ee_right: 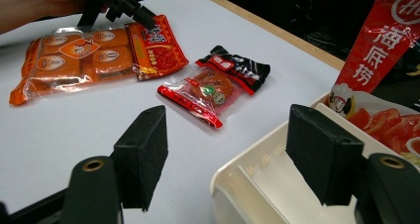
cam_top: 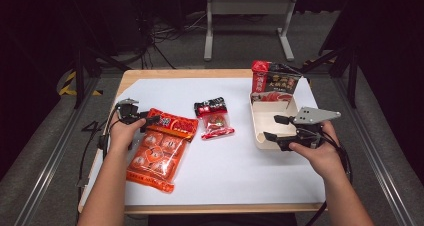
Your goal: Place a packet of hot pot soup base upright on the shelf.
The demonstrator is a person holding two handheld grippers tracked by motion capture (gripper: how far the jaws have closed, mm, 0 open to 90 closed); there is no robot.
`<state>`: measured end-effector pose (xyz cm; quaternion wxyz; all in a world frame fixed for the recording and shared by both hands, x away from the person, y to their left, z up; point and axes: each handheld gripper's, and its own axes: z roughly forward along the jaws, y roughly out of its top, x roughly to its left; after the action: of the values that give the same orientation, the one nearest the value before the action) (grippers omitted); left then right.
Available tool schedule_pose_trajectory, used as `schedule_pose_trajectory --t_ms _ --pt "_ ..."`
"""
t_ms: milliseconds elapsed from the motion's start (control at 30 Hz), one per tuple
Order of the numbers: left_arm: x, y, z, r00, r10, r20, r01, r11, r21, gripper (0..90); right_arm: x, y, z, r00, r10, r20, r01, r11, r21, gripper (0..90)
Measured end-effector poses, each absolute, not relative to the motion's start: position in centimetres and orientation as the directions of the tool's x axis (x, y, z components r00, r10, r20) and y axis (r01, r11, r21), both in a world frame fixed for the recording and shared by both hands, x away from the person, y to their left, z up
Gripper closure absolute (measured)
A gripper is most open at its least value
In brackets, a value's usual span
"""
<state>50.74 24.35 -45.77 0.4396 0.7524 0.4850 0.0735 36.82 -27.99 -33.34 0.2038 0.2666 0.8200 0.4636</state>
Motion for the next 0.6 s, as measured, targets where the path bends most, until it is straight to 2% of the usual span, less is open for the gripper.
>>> schedule_pose_trajectory --t_ms 100,200,267,600 --pt "50.82 24.39 -45.81 0.515 0.794 -0.322 0.671 -0.139 0.728 42.2 36.81 -27.99 -33.36 -0.775 0.625 -0.089 0.247 0.43 0.868 32.9" --pt "50.68 24.65 -45.57 0.521 0.787 -0.331 0.67 -0.137 0.73 53.2 36.83 -27.97 -33.38 -0.777 0.623 -0.091 0.246 0.433 0.867 32.9" --pt "50.6 24.69 -45.43 0.52 0.787 -0.331 0.667 -0.133 0.733 64.8 36.85 -27.94 -33.41 -0.777 0.622 -0.091 0.247 0.435 0.866 32.9" --pt "50.55 24.09 -45.79 0.556 0.767 -0.32 0.683 -0.202 0.701 81.1 36.89 -27.61 -33.55 -0.785 0.612 -0.098 0.244 0.451 0.859 32.6"
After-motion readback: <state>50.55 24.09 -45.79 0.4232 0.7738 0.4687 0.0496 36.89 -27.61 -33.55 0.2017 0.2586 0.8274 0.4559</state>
